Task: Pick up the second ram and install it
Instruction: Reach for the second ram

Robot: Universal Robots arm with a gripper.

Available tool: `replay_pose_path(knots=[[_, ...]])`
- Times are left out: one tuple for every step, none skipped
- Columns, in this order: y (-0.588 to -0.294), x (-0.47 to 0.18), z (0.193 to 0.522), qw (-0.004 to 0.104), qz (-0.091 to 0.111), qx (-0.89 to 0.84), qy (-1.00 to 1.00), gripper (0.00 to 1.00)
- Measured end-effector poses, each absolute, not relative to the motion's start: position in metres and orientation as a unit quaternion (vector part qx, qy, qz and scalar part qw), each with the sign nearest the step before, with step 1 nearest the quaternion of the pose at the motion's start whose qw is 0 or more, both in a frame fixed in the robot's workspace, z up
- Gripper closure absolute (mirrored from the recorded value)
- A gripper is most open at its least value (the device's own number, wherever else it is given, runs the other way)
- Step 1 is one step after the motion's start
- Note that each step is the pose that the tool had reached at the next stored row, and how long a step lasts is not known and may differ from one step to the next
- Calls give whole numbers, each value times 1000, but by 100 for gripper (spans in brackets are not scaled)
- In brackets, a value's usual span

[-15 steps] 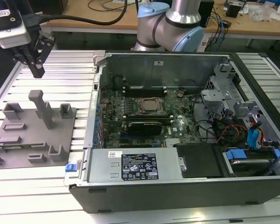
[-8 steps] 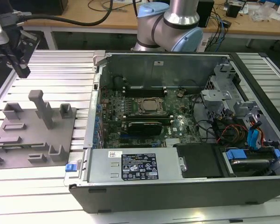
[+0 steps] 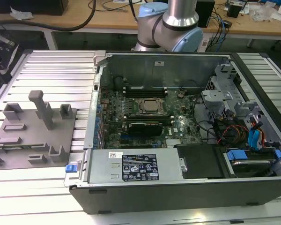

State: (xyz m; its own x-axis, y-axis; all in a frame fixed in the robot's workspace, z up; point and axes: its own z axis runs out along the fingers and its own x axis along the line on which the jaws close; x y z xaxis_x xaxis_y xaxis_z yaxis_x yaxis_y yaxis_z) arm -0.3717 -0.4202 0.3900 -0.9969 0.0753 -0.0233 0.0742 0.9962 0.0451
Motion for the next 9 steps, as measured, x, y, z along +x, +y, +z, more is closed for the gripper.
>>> replay_pose_path(knots=[[-426,-373,390,13,22,37,999,89],[-432,-375,390,12,22,37,999,89],[-437,-376,390,13,22,37,999,89],[-442,-376,390,13,22,37,999,89],[-443,-377,390,13,22,37,999,89],[-445,-377,390,13,22,37,999,89],[-448,-377,390,12,22,37,999,89],[-451,-377,390,13,22,37,999,89],[-454,-378,390,12,22,37,999,89]])
